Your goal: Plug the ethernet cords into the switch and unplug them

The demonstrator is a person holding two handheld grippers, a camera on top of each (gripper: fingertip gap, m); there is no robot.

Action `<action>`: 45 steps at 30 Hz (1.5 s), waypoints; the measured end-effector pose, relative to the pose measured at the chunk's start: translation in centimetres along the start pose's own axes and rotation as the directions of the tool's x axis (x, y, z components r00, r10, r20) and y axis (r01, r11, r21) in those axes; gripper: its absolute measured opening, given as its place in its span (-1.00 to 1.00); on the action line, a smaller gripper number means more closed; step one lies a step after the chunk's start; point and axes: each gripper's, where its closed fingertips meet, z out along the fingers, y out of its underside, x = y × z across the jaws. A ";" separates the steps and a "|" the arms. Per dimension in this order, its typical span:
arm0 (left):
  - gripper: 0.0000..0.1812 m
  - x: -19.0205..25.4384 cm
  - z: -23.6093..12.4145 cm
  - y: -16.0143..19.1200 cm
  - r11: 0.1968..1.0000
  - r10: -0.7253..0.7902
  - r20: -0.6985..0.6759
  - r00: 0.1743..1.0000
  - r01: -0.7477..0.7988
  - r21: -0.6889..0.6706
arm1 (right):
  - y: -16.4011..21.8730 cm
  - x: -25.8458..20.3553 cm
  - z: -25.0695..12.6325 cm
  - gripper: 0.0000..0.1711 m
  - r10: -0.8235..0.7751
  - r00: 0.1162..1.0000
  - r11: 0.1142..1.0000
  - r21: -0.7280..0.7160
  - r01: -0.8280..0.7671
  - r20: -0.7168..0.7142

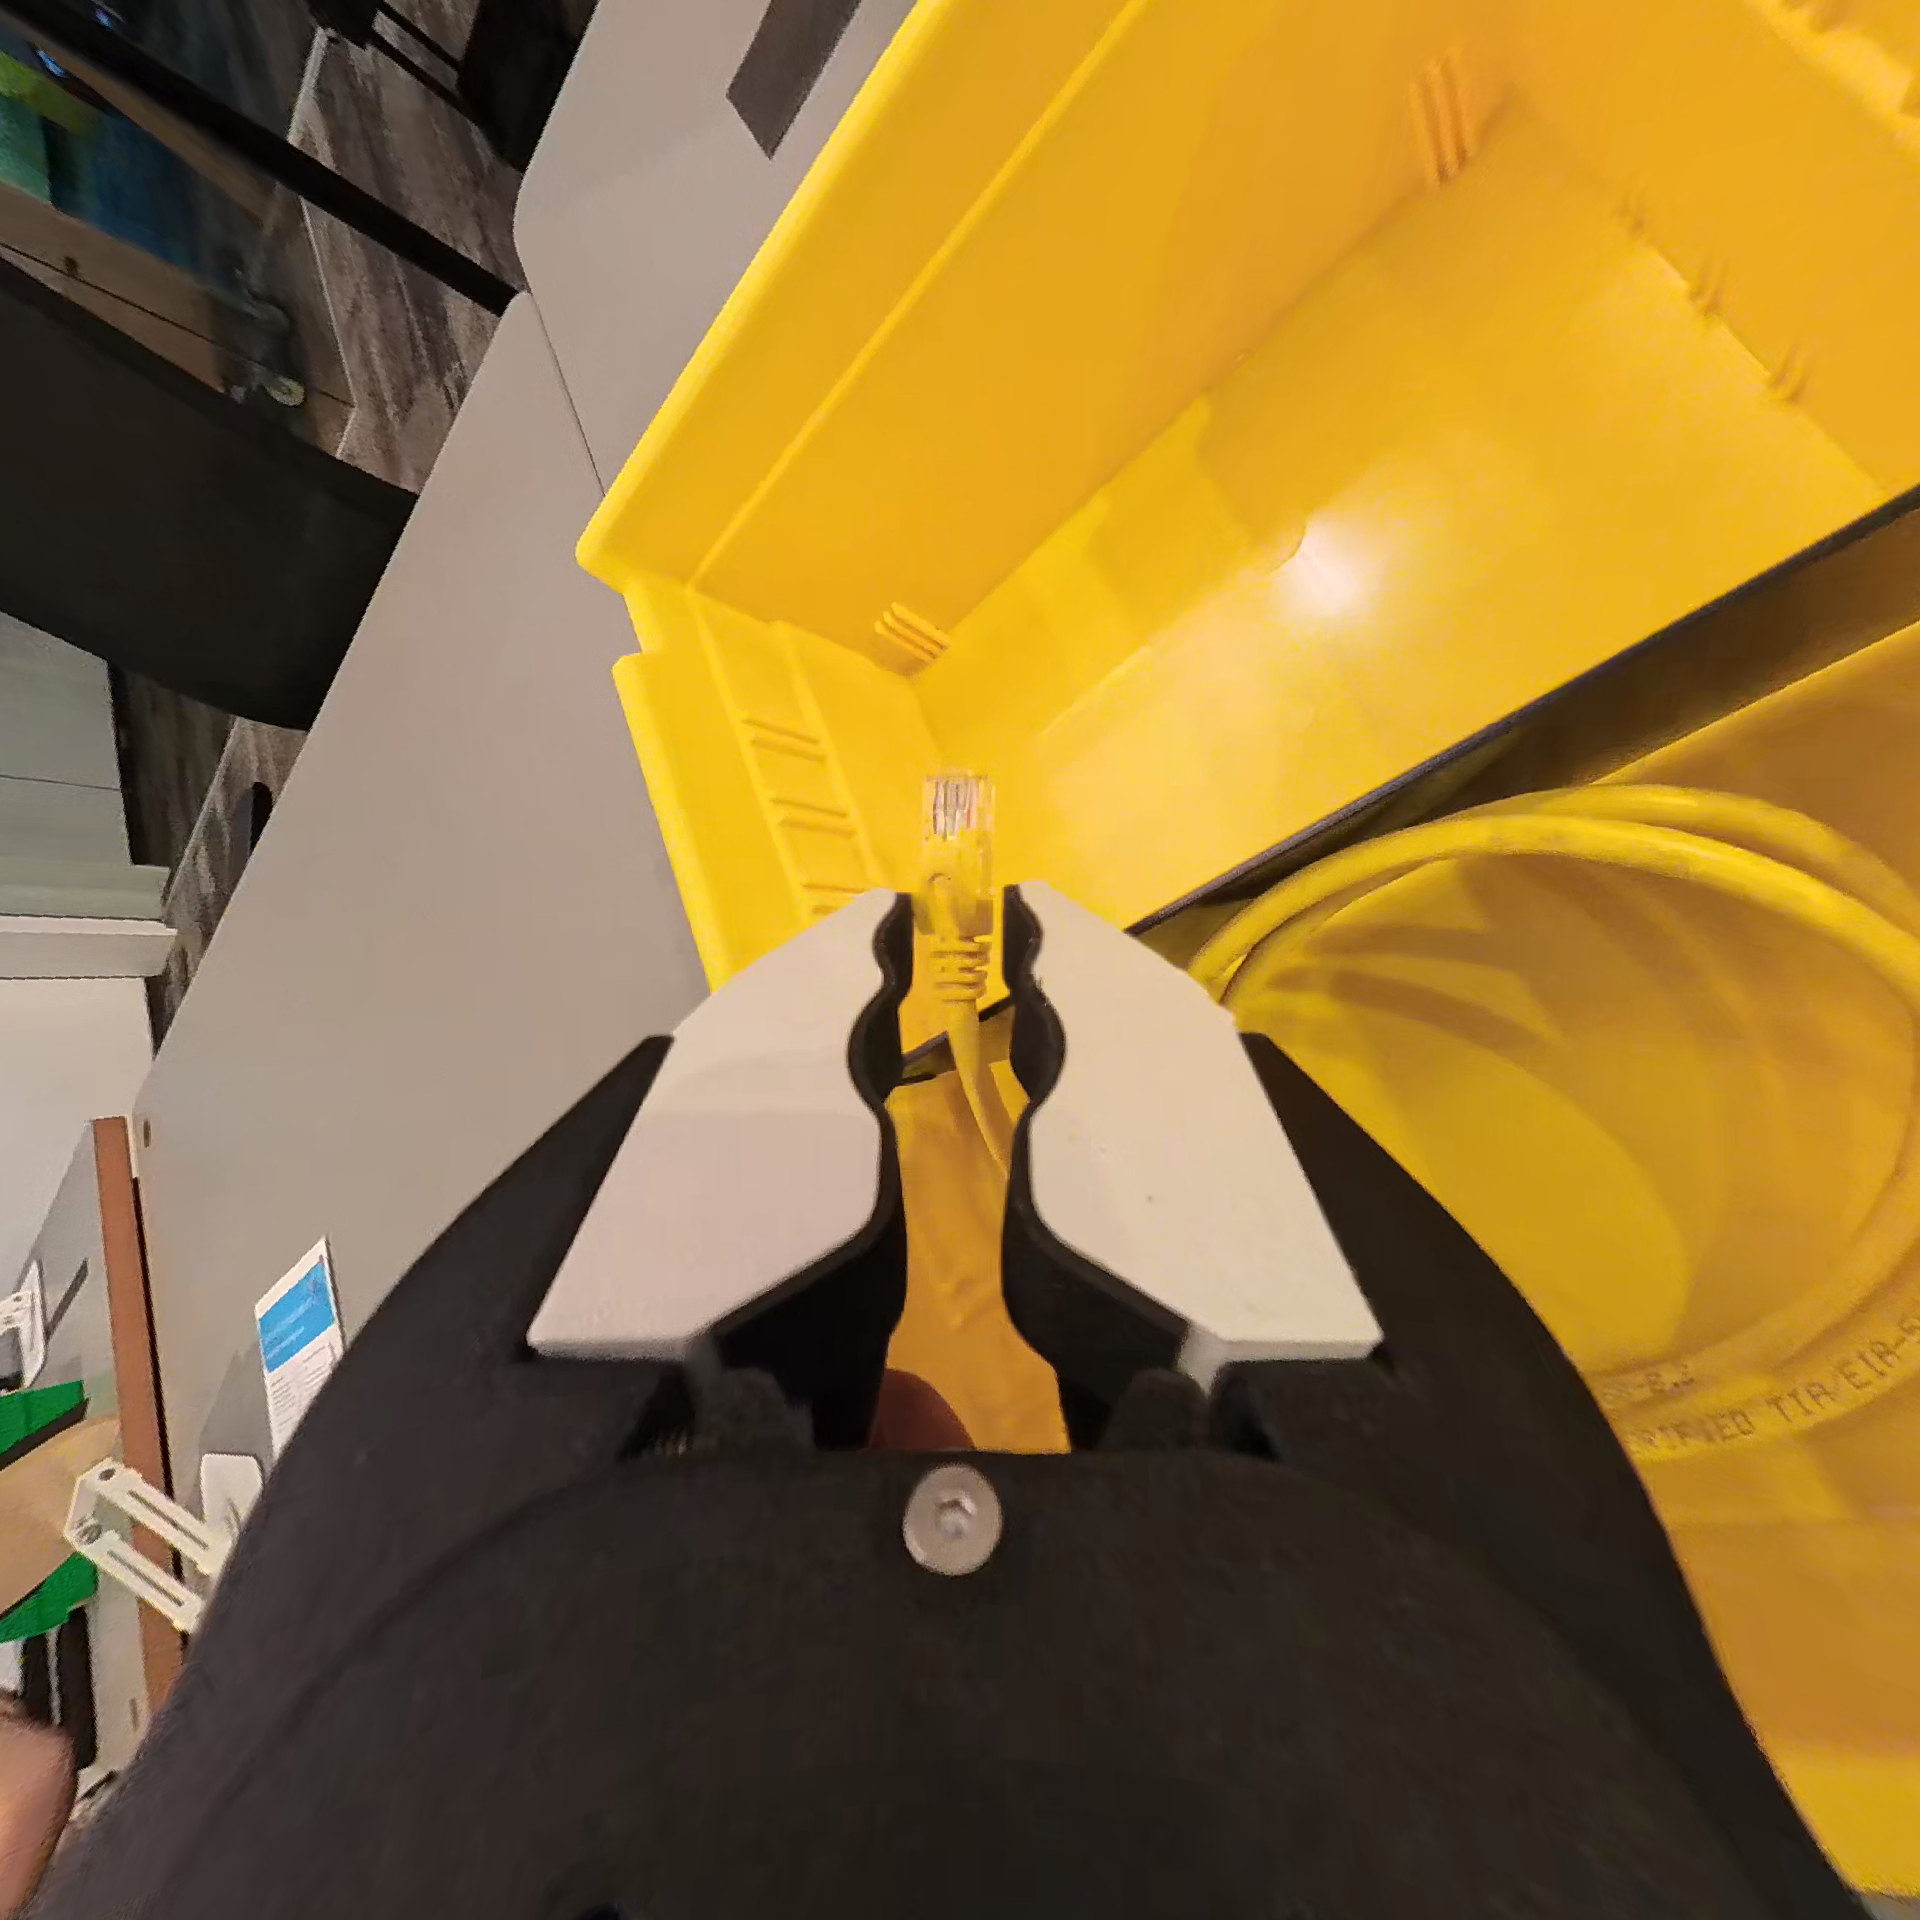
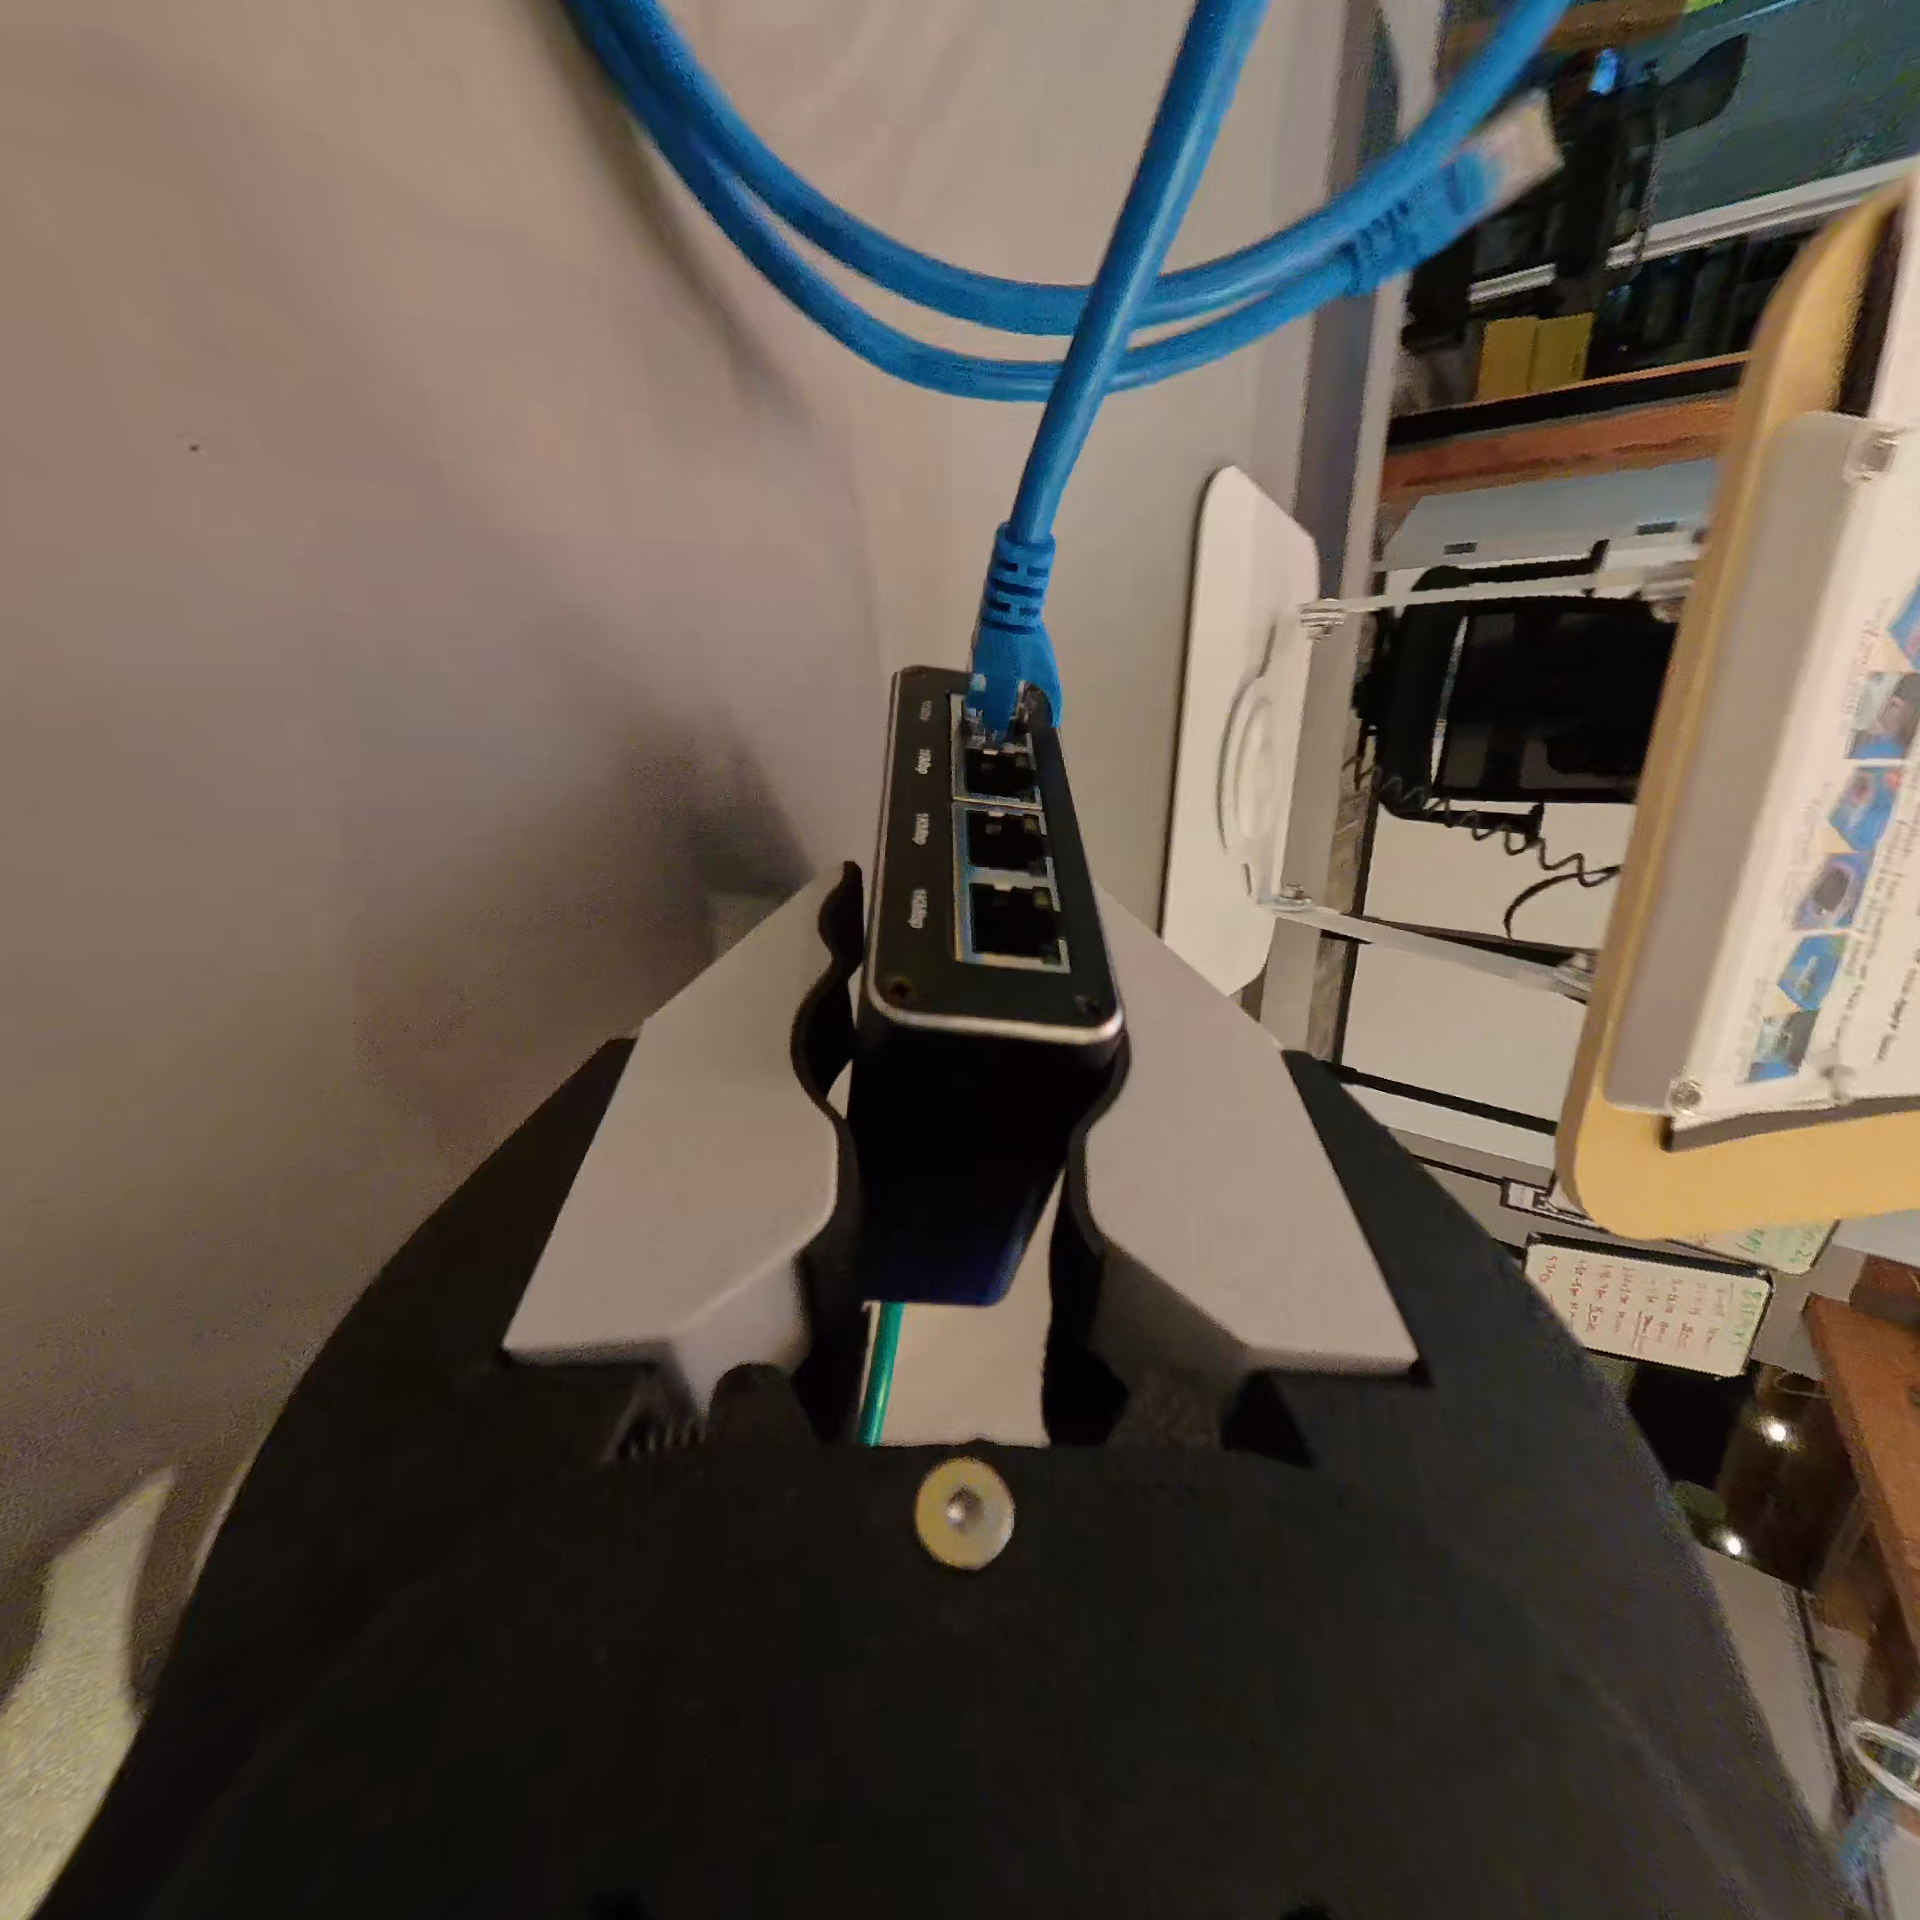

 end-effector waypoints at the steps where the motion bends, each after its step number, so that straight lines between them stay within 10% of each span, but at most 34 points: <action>1: -0.85 -0.1 0.1 0.1 1.000 0.003 0.009 1.000 -0.003 -0.008 | 0.1 -0.5 0.2 -0.59 -0.010 1.000 1.000 -0.017 0.011 0.017; 32: -0.87 -1.4 -3.5 -2.8 0.978 -0.008 0.039 0.999 0.000 0.210 | -0.3 -2.5 -3.7 -0.29 -0.074 0.965 0.988 -0.111 0.104 0.253; 45: -0.87 -3.2 -12.8 -11.4 0.887 0.069 0.205 0.976 -0.154 0.435 | -10.2 5.2 -10.7 -0.56 0.185 0.958 0.914 0.320 -0.249 0.217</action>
